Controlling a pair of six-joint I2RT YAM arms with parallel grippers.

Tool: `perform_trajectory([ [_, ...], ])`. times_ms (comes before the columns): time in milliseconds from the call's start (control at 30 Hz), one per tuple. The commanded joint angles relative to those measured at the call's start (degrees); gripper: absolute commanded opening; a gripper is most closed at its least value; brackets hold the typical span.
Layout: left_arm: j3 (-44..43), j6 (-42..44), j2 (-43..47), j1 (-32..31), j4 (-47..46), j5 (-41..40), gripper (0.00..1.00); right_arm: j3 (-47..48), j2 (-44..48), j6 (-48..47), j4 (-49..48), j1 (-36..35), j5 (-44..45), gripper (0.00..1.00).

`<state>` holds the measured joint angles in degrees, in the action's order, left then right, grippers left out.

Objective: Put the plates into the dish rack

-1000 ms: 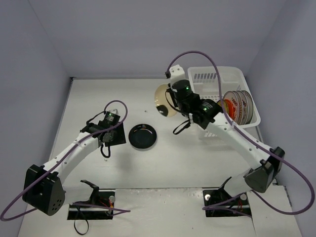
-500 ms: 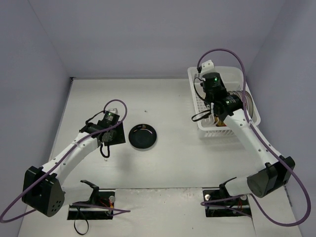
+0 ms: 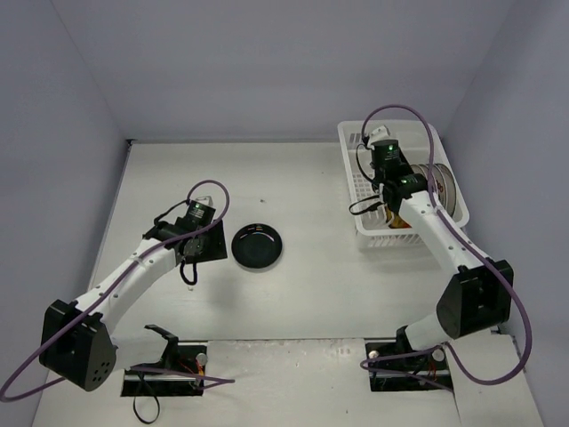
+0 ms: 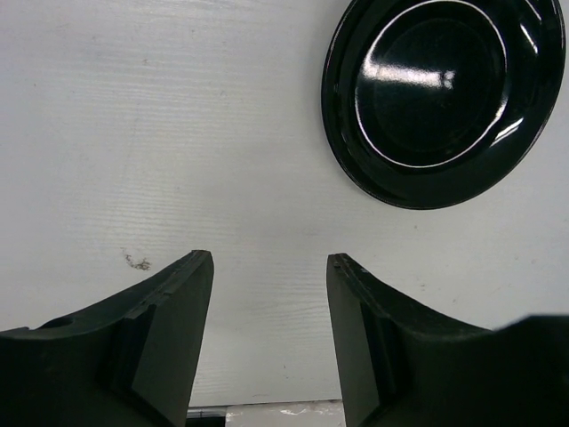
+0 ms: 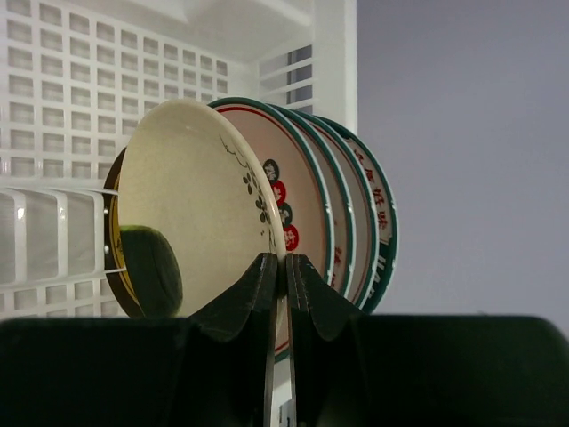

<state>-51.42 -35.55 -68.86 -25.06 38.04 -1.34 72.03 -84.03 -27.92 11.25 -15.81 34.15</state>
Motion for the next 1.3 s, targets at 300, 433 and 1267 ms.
perform_trajectory([
  [300,-3.2,1.6,0.9,0.3,1.2,-2.3,0.68,-2.4,-5.3,-2.6,-9.0,-0.1,5.0,0.00],
  [433,-3.3,1.8,0.8,0.3,1.2,-3.0,0.71,-3.2,-6.1,-1.8,-9.0,-0.3,5.3,0.00],
  [1267,-4.2,1.4,-5.1,0.4,-4.5,-0.8,0.73,4.4,1.7,12.0,4.9,-3.3,0.0,0.60],
])
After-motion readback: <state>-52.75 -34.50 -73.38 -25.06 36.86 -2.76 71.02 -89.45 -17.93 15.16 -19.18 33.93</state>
